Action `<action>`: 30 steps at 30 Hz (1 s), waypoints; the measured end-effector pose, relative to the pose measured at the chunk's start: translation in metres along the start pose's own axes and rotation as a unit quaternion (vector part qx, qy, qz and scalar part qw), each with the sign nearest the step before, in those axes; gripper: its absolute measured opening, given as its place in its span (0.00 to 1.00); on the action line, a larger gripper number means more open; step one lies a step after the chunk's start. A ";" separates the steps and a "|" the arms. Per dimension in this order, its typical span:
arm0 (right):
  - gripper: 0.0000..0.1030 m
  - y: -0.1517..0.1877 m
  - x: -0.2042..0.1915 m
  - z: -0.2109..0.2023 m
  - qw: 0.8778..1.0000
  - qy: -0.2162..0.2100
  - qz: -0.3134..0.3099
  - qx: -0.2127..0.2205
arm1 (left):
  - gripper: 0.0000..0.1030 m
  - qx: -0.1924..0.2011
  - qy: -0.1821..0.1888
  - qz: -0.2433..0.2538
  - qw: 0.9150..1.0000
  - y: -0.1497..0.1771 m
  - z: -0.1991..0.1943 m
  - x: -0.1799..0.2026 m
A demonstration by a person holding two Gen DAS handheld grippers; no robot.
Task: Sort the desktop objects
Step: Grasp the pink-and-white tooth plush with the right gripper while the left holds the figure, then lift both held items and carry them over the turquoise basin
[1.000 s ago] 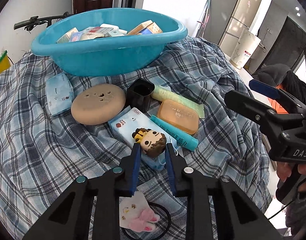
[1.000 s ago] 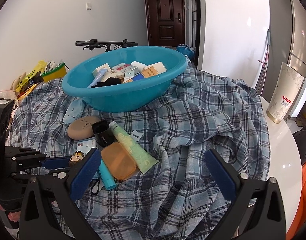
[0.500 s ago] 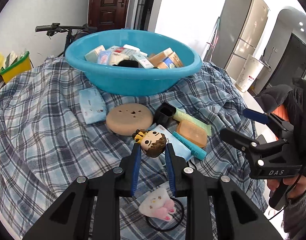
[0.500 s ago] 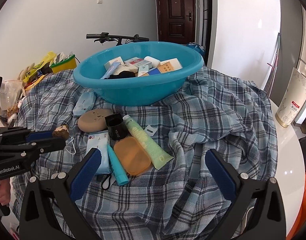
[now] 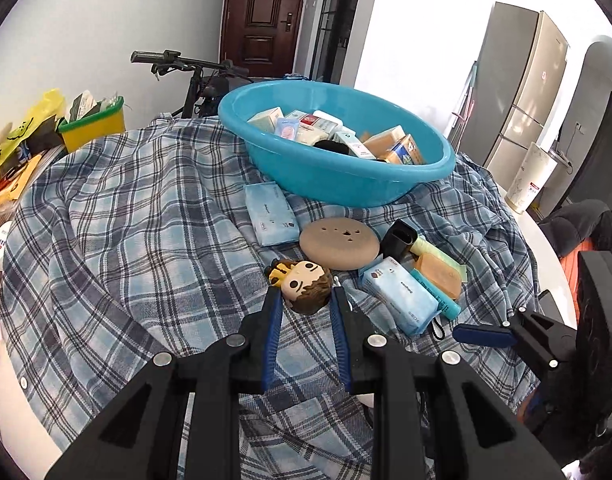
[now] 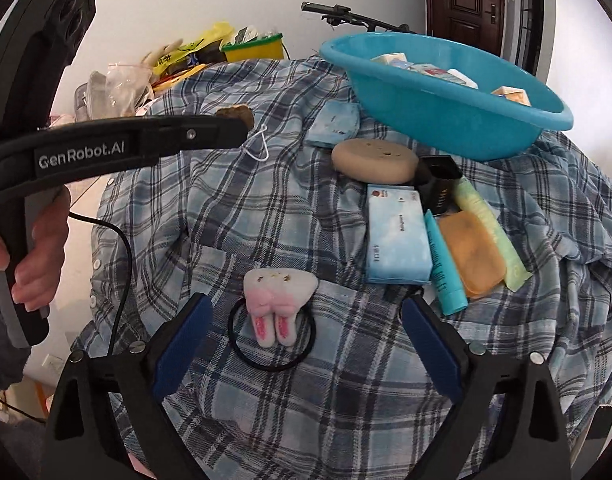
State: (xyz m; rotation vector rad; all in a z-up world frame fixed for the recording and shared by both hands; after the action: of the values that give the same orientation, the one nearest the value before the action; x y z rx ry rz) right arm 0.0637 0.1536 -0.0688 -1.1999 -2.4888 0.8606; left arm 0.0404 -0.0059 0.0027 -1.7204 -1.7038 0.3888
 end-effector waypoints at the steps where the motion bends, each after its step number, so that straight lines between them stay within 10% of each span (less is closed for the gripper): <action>1: 0.92 0.000 -0.004 0.005 1.000 0.002 -0.004 -0.002 | 0.25 -0.001 -0.001 0.000 1.000 0.001 -0.001 -0.001; 11: 0.60 0.001 -0.008 0.030 1.000 0.013 -0.010 -0.005 | 0.25 -0.007 -0.003 0.003 1.000 0.005 0.002 0.000; 13: 0.40 0.001 -0.008 0.027 1.000 0.007 -0.010 -0.002 | 0.25 -0.008 -0.002 0.003 1.000 0.005 0.004 0.001; 30: 0.38 -0.008 0.036 -0.025 0.986 0.138 0.047 0.080 | 0.25 0.029 -0.017 0.017 0.999 0.002 0.003 0.025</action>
State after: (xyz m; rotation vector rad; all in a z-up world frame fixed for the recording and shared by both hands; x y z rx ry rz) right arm 0.0474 0.1876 -0.0448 -1.2933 -2.1191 0.8358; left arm 0.0423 0.0189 0.0055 -1.7127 -1.6730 0.4815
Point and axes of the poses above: each gripper's, at about its wrist camera, not at the fingertips, and z roughly the way its jaws point, x to its right, y to its underside, the point moved 2 cm from there along z, roughly the way its jaws point, and after that the axes turned 8 degrees about -z, right-handed, at the moved point
